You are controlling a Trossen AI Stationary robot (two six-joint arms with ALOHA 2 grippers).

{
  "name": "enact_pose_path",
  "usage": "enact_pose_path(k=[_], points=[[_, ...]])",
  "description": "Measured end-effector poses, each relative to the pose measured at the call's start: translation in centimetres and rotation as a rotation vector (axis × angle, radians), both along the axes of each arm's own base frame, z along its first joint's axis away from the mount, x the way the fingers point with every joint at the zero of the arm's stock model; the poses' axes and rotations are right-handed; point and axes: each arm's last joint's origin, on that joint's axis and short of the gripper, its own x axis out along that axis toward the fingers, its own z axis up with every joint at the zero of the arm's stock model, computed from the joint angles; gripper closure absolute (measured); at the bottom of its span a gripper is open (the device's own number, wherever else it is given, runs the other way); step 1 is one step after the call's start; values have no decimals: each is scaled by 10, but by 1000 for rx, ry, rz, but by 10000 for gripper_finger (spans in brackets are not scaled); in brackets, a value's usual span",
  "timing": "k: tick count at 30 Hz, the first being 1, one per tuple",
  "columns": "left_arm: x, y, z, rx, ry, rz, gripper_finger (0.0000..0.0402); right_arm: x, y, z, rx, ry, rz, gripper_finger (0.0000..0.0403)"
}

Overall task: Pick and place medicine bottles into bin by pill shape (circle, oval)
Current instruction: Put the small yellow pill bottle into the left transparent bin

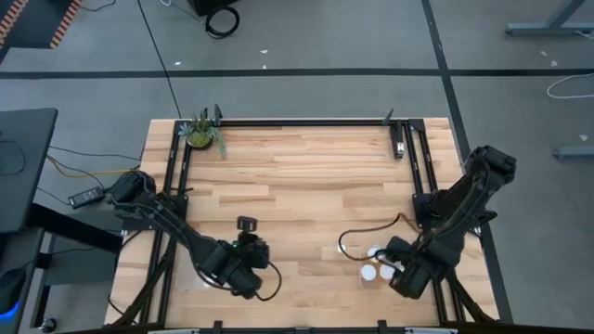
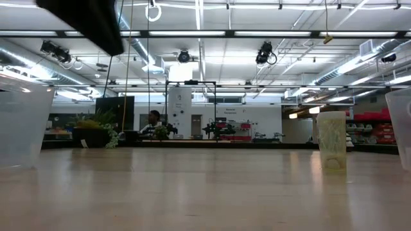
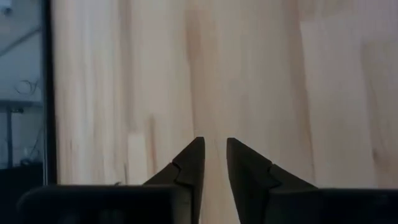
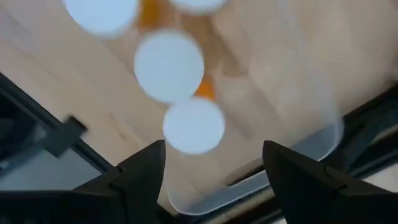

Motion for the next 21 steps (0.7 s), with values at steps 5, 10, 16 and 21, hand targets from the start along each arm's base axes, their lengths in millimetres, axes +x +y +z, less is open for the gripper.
enact_pose_path(k=[5, 10, 16, 21], points=[[20, 9, 3, -5, -85, -21, 305, -4, -22, 22, -82, -184, 21, 139], [35, 22, 5, -14, -115, -27, 288, 6, -41, 31, -195, -316, 68, 147], [45, 34, 4, -94, -107, -5, 269, 37, -62, 20, -303, -287, 185, 151], [56, 34, -9, -137, -193, -77, 245, 59, -80, 15, -329, -279, 306, 151]])
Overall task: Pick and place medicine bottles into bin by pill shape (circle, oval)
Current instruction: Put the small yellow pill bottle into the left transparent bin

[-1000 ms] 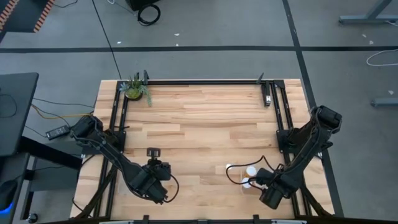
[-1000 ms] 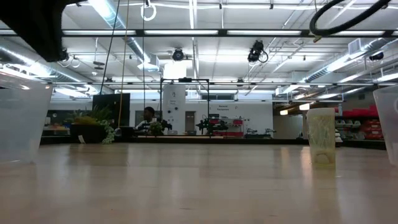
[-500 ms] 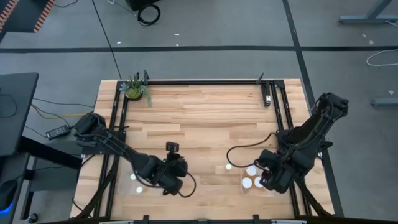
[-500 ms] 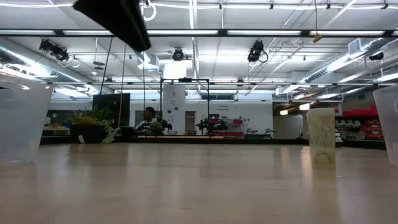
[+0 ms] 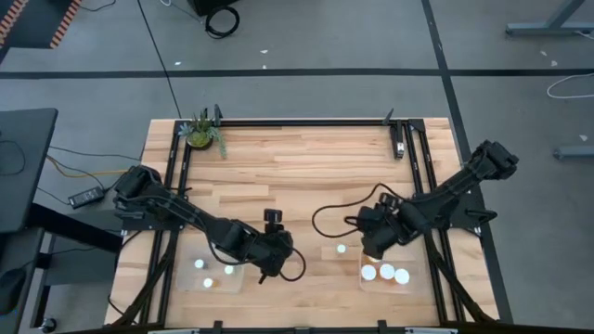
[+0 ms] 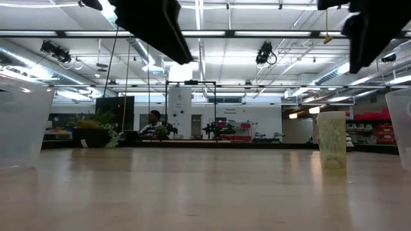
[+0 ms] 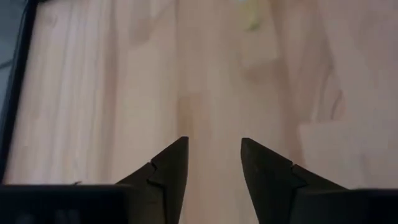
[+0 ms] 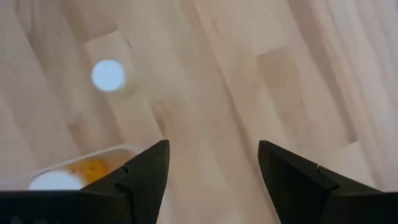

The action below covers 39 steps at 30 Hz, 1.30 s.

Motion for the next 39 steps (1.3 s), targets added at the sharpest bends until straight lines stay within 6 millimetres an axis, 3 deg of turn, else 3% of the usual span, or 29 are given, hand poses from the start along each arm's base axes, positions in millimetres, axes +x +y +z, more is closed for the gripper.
enact_pose_path(k=[8, 14, 24, 31, 39], points=[[21, 10, -16, -87, -119, -33, 214, 18, -17, -3, 8, -49, 122, 151], [36, 16, -30, -126, -139, -42, 203, 15, -22, -35, 46, -17, 178, 154], [66, 14, -66, -130, -215, -117, 211, -5, -34, -85, 134, -172, 232, 183], [84, 24, -74, -185, -339, -109, 199, -2, -35, -94, 121, -228, 298, 192], [98, 30, -81, -270, -433, -119, 159, 3, -33, -97, 124, -244, 348, 192]])
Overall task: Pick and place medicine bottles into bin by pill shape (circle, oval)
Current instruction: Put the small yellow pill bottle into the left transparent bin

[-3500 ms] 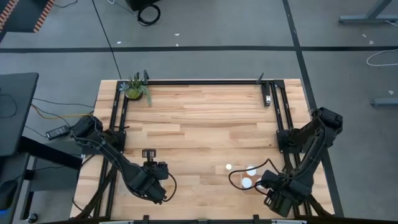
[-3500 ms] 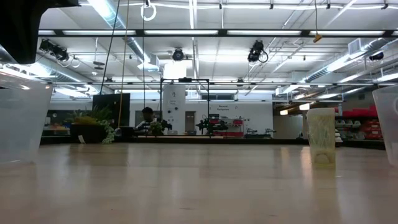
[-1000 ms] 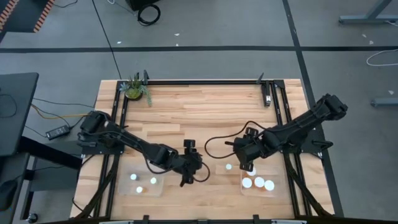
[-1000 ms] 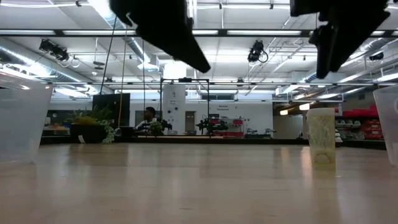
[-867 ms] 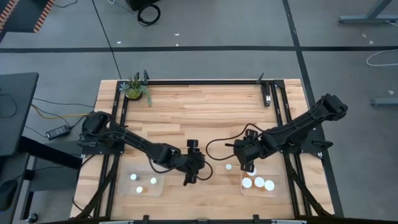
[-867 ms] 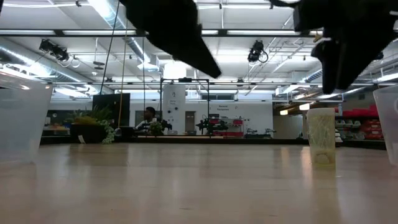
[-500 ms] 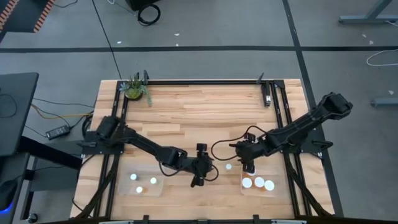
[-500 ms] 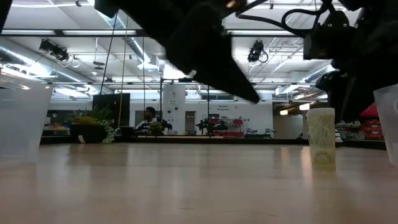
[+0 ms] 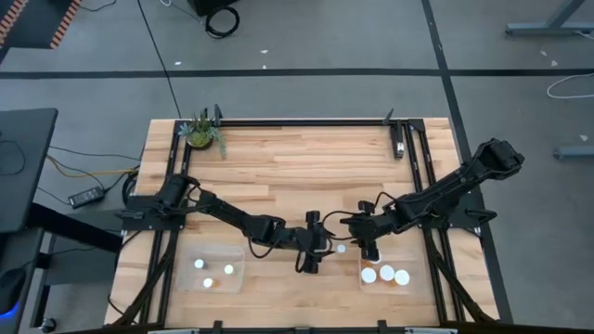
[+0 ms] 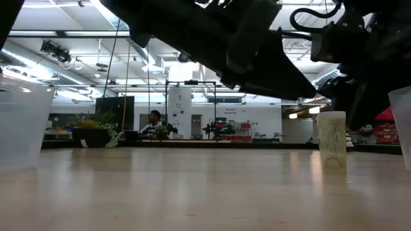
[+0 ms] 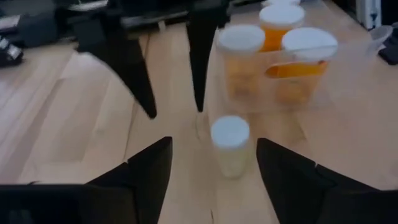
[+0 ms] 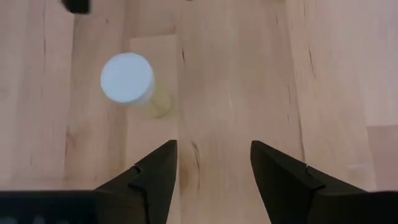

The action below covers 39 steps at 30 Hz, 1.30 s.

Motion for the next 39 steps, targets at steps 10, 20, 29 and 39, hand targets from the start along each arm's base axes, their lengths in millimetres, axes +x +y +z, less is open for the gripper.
enact_pose_path(k=[10, 20, 29, 39], points=[[15, -4, -6, -31, -50, 5, 137, -7, -5, 9, -65, -18, -38, 192], [27, -3, -25, -44, -96, 14, 141, -32, -18, 48, -55, -149, -106, 192], [29, -1, -23, -90, -117, 8, 146, -41, -22, 59, -51, -195, -123, 192], [29, -3, -31, -119, -91, -20, 128, -40, -22, 57, -61, -193, -135, 192]])
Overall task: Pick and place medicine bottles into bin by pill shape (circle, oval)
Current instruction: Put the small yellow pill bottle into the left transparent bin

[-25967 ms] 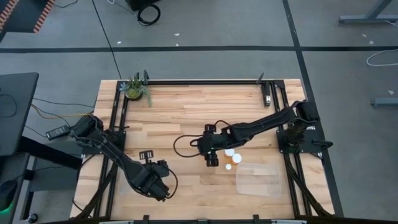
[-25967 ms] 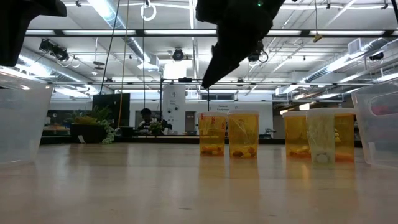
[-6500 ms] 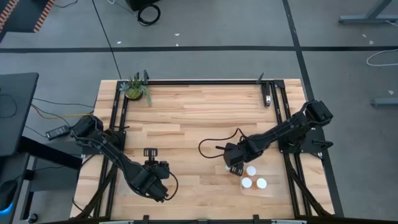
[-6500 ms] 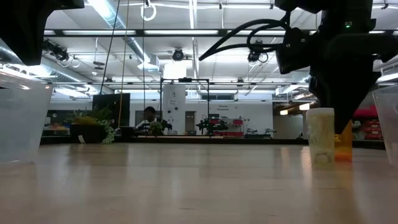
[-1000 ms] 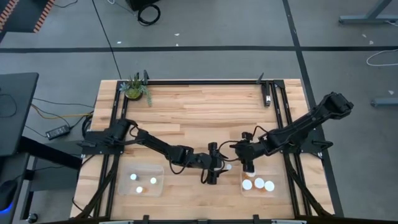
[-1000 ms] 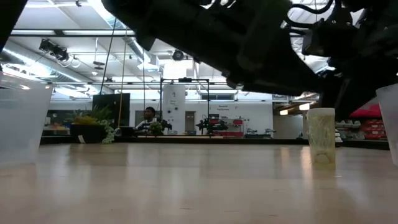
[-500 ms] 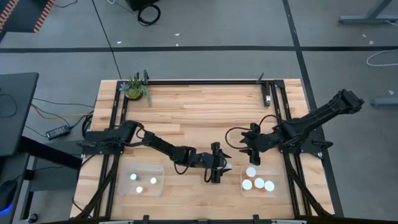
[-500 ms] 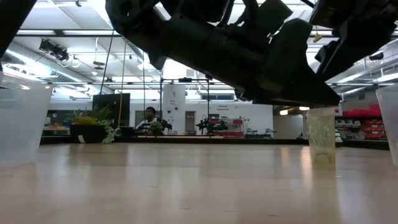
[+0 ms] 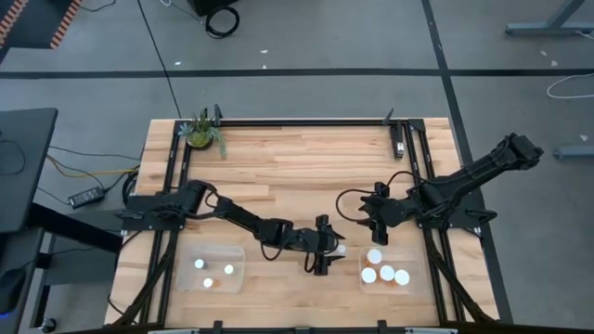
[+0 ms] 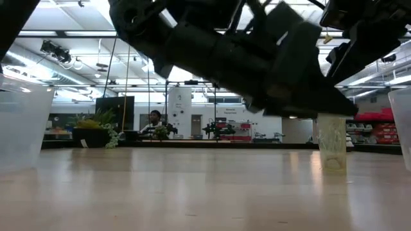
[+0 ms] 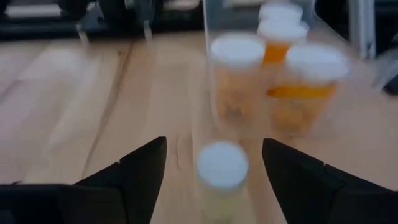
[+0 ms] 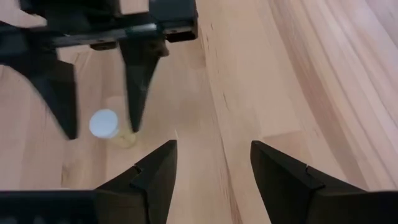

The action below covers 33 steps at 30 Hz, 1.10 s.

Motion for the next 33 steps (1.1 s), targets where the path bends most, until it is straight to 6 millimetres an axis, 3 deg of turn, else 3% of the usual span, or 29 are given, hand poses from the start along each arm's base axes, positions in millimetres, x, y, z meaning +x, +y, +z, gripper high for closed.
enact_pose_path(k=[6, 11, 33], points=[[1, 0, -8, 1, 14, -7, 94, 0, -1, 0, -18, -7, -14, 192], [0, 0, -9, 2, 18, -8, 99, 0, -1, 0, -17, -8, -14, 192], [2, 5, -6, 28, 11, -6, 275, 0, -2, 1, -67, -27, -47, 192]])
